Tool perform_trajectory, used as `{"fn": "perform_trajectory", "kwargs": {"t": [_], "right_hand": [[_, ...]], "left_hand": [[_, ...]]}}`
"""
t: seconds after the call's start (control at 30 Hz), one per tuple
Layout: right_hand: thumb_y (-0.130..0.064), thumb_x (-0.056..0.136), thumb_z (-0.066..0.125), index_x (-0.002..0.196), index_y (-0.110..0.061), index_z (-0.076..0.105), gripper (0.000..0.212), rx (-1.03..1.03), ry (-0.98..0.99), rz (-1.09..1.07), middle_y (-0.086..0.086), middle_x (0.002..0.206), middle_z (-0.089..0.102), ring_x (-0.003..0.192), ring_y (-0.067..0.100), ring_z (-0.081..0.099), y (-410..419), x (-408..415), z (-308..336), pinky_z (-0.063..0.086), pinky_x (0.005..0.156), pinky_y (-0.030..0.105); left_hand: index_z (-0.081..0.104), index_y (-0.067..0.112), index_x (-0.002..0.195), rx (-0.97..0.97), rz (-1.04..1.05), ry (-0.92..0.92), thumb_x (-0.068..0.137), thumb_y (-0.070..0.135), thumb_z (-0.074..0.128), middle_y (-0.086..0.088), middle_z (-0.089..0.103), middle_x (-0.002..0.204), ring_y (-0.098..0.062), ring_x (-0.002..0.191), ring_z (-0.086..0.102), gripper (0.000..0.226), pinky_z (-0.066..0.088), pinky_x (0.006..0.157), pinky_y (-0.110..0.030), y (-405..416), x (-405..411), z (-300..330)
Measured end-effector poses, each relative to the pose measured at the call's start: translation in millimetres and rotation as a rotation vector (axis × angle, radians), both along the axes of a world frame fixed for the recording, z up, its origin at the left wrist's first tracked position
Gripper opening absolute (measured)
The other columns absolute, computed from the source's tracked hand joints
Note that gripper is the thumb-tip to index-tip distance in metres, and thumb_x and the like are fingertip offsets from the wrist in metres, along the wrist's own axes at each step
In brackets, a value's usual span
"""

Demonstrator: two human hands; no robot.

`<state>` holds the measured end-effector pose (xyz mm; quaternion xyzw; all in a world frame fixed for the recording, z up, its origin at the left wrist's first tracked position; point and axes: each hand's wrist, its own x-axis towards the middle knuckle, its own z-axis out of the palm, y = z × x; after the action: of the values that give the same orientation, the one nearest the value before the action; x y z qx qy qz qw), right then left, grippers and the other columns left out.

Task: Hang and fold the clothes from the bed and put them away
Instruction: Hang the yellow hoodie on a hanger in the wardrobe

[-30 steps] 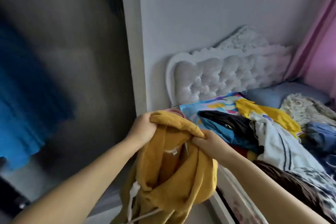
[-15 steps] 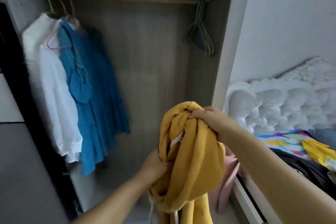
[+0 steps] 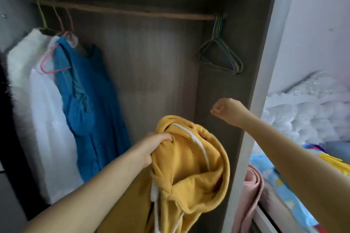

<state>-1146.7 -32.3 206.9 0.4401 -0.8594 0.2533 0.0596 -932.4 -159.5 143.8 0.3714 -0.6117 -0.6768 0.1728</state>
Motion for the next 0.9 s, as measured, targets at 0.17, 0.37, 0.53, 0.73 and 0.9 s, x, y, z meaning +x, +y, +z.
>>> {"fn": "perform_trajectory", "kwargs": {"t": [0.17, 0.37, 0.53, 0.73, 0.9], "right_hand": [[-0.015, 0.092, 0.045, 0.092, -0.006, 0.068, 0.024, 0.002, 0.27, -0.082, 0.017, 0.099, 0.067, 0.094, 0.034, 0.062, -63, -42, 62, 0.044, 0.07, 0.032], [-0.012, 0.091, 0.052, 0.128, -0.006, 0.05, 0.038, -0.017, 0.581, -0.313, 0.02, 0.131, 0.045, 0.12, 0.039, 0.043, -140, -112, 118, 0.041, 0.092, 0.048], [-0.011, 0.093, 0.049, 0.14, -0.006, 0.037, 0.048, 0.119, 0.663, -0.436, 0.023, 0.141, 0.036, 0.131, 0.038, 0.032, -187, -174, 148, 0.031, 0.103, 0.052], [-0.007, 0.096, 0.039, 0.128, -0.003, 0.05, 0.034, 0.097, 0.817, -0.521, 0.024, 0.127, 0.054, 0.12, 0.036, 0.048, -216, -220, 158, 0.026, 0.105, 0.045], [-0.007, 0.095, 0.043, 0.111, -0.004, 0.062, 0.026, 0.157, 0.86, -0.569, 0.02, 0.114, 0.064, 0.111, 0.033, 0.057, -226, -230, 172, 0.026, 0.106, 0.044]], "left_hand": [[0.06, 0.02, 0.098, -0.088, 0.005, 0.032, 0.079, 0.022, 0.072, -0.01, 0.064, 0.101, -0.026, 0.089, 0.06, 0.023, 0.049, 0.071, -0.035, -47, -30, 20], [0.062, 0.018, 0.105, -0.107, 0.054, 0.004, 0.076, 0.021, 0.074, -0.012, 0.063, 0.106, -0.03, 0.096, 0.059, 0.032, 0.049, 0.074, -0.038, -128, -54, 21], [0.068, 0.014, 0.099, -0.092, 0.073, 0.051, 0.075, 0.016, 0.075, -0.015, 0.069, 0.098, -0.031, 0.092, 0.064, 0.025, 0.05, 0.065, -0.033, -178, -86, 19], [0.069, 0.009, 0.1, -0.055, 0.05, 0.106, 0.078, 0.011, 0.073, -0.016, 0.073, 0.092, -0.032, 0.09, 0.067, 0.023, 0.053, 0.07, -0.034, -210, -113, 16], [0.068, 0.01, 0.105, -0.051, -0.023, 0.117, 0.077, 0.011, 0.074, -0.015, 0.073, 0.093, -0.033, 0.092, 0.067, 0.029, 0.055, 0.077, -0.039, -225, -125, 15]]}}
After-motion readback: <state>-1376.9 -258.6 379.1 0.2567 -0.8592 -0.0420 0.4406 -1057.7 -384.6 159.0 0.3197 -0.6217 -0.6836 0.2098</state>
